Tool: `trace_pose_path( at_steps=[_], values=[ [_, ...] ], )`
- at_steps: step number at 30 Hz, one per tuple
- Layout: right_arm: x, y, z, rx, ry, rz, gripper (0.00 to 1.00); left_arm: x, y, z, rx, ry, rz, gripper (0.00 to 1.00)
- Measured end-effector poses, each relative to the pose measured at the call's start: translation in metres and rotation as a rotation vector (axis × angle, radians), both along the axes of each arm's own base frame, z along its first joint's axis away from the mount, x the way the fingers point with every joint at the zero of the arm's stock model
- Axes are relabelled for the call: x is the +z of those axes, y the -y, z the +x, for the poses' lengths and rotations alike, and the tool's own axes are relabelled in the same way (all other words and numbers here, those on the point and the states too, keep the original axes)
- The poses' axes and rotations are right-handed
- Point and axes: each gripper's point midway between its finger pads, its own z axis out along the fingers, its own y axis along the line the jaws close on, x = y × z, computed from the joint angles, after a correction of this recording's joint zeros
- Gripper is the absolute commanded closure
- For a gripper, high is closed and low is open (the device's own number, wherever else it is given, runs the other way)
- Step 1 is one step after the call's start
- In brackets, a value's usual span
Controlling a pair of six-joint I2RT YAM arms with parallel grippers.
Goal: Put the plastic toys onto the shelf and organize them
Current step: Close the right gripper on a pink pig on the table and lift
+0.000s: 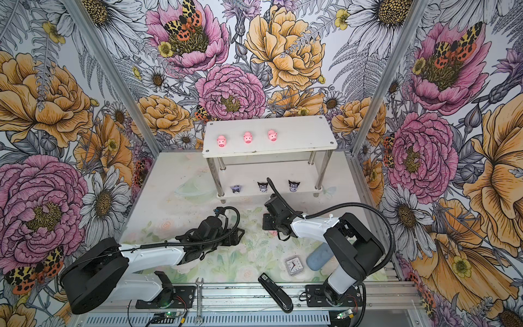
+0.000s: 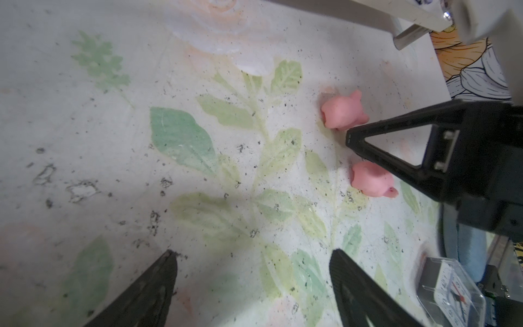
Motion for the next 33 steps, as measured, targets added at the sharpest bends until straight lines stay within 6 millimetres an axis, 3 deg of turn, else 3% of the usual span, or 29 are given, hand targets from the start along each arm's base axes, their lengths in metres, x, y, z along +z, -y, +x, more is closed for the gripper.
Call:
trace_pose_path(
  at_steps=[3,7,11,14,24,29,33],
  values=[
    [0.01,0.005,-0.004,0.004,0.019,-0.001,0.88,0.0,0.0,0.0,0.001,0.001,-0.001,0.13],
    [0.037,0.018,-0.016,0.027,0.068,-0.006,0.58,0.001,-0.001,0.002,0.006,0.002,-0.002,0.13],
    [0.051,0.026,-0.031,0.085,0.096,-0.015,0.47,0.002,-0.002,0.004,0.012,0.008,-0.008,0.13],
    [0.044,0.028,-0.04,0.126,0.07,-0.029,0.42,0.003,-0.001,0.004,0.01,0.009,-0.012,0.13],
    [-0.006,0.032,-0.051,0.192,-0.059,-0.131,0.39,0.006,0.002,0.005,0.005,0.012,-0.021,0.13],
    [-0.007,0.015,-0.052,0.229,-0.05,-0.082,0.39,0.006,0.002,0.005,0.006,0.013,-0.022,0.13],
    [-0.008,-0.006,-0.069,0.285,-0.048,-0.058,0.39,0.01,0.002,0.006,0.006,0.021,-0.029,0.13]
  ],
)
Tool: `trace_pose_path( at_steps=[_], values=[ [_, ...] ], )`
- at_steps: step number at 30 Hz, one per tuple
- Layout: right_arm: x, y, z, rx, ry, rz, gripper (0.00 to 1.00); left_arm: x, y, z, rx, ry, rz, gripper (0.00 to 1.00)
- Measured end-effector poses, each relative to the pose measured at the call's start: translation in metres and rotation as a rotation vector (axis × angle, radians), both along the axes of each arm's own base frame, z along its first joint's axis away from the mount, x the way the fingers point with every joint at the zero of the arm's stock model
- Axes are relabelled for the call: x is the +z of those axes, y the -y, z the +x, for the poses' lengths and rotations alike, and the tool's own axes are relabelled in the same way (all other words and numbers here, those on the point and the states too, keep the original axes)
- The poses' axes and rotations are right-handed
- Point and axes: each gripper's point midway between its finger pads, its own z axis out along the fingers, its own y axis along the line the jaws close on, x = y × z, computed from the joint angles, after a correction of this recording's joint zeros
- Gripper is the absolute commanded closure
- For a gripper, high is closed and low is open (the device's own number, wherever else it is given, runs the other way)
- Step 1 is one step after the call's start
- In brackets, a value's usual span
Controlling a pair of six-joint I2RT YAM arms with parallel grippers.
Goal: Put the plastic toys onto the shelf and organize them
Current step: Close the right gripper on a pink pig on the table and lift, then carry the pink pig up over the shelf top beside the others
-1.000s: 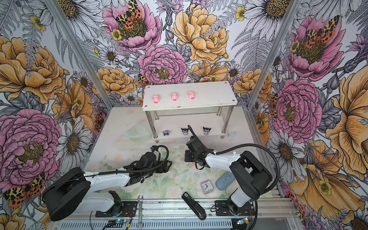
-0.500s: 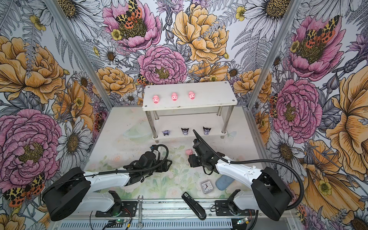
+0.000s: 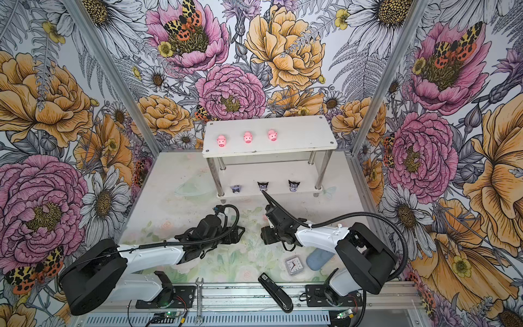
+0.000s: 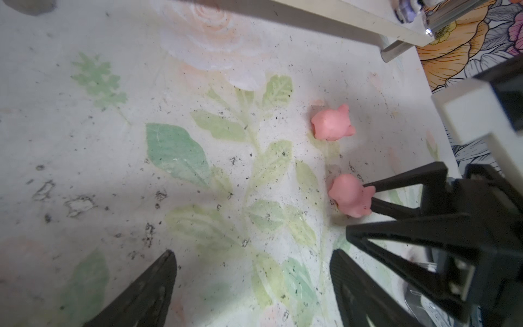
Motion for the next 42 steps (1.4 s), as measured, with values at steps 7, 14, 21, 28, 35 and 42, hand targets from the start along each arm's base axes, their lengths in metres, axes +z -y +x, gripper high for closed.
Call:
trace_pose_path(
  at_steps=[7,14,21,28,35,42],
  values=[
    [-0.001,-0.007,-0.005,-0.02,0.036,-0.014,0.38,0.009,0.006,0.004,-0.006,0.015,-0.016,0.13],
    [-0.004,-0.008,0.004,-0.076,0.08,-0.062,0.51,0.01,0.007,0.004,-0.006,0.017,-0.018,0.13],
    [-0.007,-0.012,0.015,-0.11,0.114,-0.105,0.72,0.01,0.007,0.004,-0.006,0.018,-0.018,0.13],
    [-0.005,-0.008,0.015,-0.13,0.13,-0.124,0.76,0.014,0.006,0.003,-0.007,0.022,-0.021,0.13],
    [0.048,0.023,0.006,-0.136,0.17,-0.2,0.81,0.02,0.002,0.004,0.003,0.037,-0.035,0.12],
    [0.19,0.058,0.021,-0.216,0.353,-0.121,0.82,0.017,-0.002,0.003,0.011,0.031,-0.027,0.12]
  ],
)
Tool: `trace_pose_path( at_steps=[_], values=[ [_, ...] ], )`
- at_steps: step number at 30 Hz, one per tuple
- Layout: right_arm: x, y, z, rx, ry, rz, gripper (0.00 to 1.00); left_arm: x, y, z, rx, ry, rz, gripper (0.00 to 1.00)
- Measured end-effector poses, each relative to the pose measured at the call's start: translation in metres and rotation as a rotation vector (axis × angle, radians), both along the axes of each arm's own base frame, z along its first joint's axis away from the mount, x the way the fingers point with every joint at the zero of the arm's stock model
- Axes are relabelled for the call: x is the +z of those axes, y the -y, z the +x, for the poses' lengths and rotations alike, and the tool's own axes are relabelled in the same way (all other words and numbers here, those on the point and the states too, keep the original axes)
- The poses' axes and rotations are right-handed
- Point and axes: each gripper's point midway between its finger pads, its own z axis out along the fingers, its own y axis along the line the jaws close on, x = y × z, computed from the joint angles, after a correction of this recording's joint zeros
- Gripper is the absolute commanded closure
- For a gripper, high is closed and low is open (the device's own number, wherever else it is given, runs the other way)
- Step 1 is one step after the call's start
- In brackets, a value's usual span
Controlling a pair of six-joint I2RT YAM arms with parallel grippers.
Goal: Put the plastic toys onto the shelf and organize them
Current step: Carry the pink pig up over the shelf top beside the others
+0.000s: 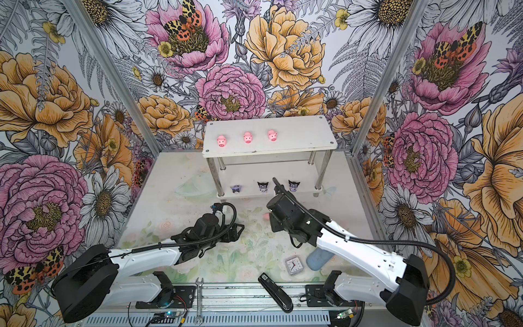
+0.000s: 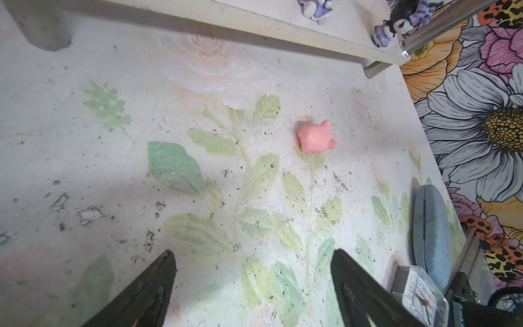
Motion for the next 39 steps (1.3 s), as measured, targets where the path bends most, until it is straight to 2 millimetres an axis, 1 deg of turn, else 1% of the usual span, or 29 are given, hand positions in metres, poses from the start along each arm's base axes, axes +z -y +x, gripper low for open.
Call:
trace_pose_path(
  at_steps=[2,3,5,8,11,14,17,19,23,26,29,32,35,39],
  values=[
    [0.045,0.012,0.004,-0.014,0.059,0.015,0.82,0.0,0.0,0.0,0.0,-0.001,0.001,0.12],
    [0.062,0.016,0.007,-0.022,0.084,0.021,0.82,-0.001,0.0,0.0,0.0,-0.001,0.001,0.12],
    [0.104,0.027,0.013,-0.038,0.146,0.025,0.82,-0.001,0.0,0.0,0.0,-0.001,0.001,0.12],
    [0.154,0.038,0.023,-0.056,0.224,0.011,0.81,-0.001,-0.001,-0.001,0.0,-0.002,0.002,0.12],
    [0.19,0.047,0.041,-0.075,0.287,-0.023,0.81,-0.003,-0.001,-0.001,0.0,-0.005,0.005,0.12],
    [0.21,0.056,0.064,-0.097,0.318,-0.069,0.81,-0.004,-0.002,-0.002,0.001,-0.007,0.007,0.12],
    [0.218,0.06,0.091,-0.11,0.329,-0.13,0.81,-0.004,-0.002,-0.002,0.001,-0.009,0.008,0.12],
    [0.22,0.063,0.109,-0.118,0.33,-0.163,0.81,-0.004,-0.003,-0.003,0.002,-0.01,0.011,0.12],
    [0.217,0.064,0.147,-0.112,0.313,-0.186,0.81,-0.004,-0.006,-0.003,0.009,-0.011,0.018,0.12],
    [0.212,0.068,0.169,-0.111,0.297,-0.179,0.81,-0.005,-0.008,-0.003,0.017,-0.012,0.028,0.12],
    [0.203,0.07,0.186,-0.106,0.274,-0.175,0.82,-0.006,-0.009,-0.002,0.021,-0.012,0.031,0.12],
    [0.19,0.071,0.198,-0.098,0.24,-0.164,0.81,-0.006,-0.009,-0.002,0.023,-0.012,0.033,0.12],
    [0.176,0.069,0.206,-0.085,0.204,-0.156,0.8,-0.006,-0.01,-0.002,0.025,-0.012,0.036,0.12],
    [0.163,0.07,0.212,-0.076,0.167,-0.149,0.8,-0.008,-0.009,-0.001,0.026,-0.016,0.04,0.12]
  ],
)
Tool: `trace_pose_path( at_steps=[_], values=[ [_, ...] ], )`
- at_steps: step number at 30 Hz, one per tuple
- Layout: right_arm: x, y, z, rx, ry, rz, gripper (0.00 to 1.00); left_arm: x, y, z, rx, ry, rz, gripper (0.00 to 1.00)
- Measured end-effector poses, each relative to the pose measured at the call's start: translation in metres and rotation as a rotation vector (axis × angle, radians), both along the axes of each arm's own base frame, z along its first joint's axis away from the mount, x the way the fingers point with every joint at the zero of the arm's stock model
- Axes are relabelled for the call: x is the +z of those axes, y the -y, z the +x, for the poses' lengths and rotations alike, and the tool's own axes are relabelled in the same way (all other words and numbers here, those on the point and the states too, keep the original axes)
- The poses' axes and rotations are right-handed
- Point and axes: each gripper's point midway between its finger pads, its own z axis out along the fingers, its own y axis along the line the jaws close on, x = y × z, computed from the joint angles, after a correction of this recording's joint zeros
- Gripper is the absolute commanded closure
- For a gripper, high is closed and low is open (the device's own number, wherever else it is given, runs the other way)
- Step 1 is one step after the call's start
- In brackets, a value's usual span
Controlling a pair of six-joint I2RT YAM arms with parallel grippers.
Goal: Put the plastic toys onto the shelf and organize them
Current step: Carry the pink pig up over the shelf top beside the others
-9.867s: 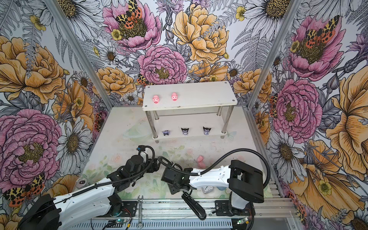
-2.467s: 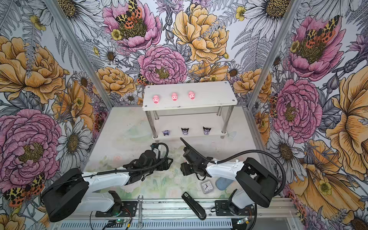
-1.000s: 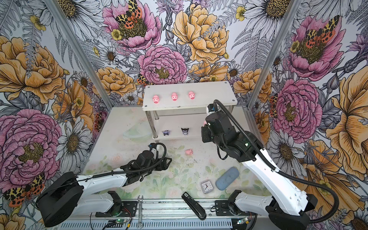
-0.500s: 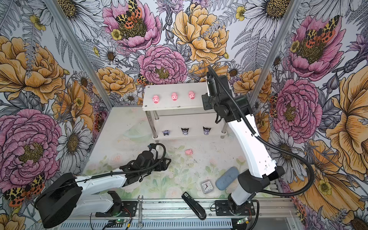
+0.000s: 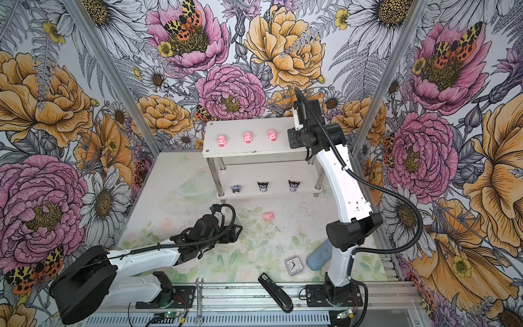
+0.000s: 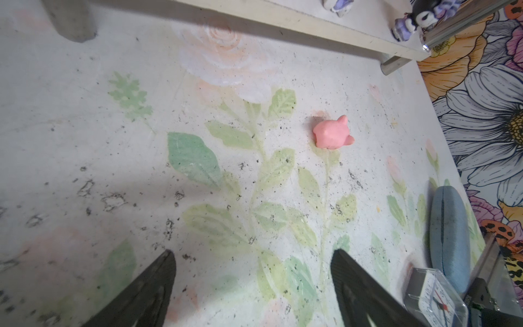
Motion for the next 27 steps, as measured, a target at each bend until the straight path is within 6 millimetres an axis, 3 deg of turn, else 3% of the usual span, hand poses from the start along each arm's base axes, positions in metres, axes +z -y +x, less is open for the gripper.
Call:
trace_pose_path(
  at_steps=[15,23,27],
  values=[
    [-0.005,0.004,0.005,0.018,-0.017,0.015,0.76,-0.006,0.006,0.006,-0.001,-0.02,0.02,0.12],
    [-0.005,0.01,0.019,0.004,-0.006,0.023,0.75,-0.01,0.007,0.007,-0.001,-0.029,0.028,0.12],
    [-0.005,0.012,0.023,0.006,-0.005,0.034,0.7,-0.01,0.007,0.007,-0.001,-0.029,0.029,0.12]
  ],
)
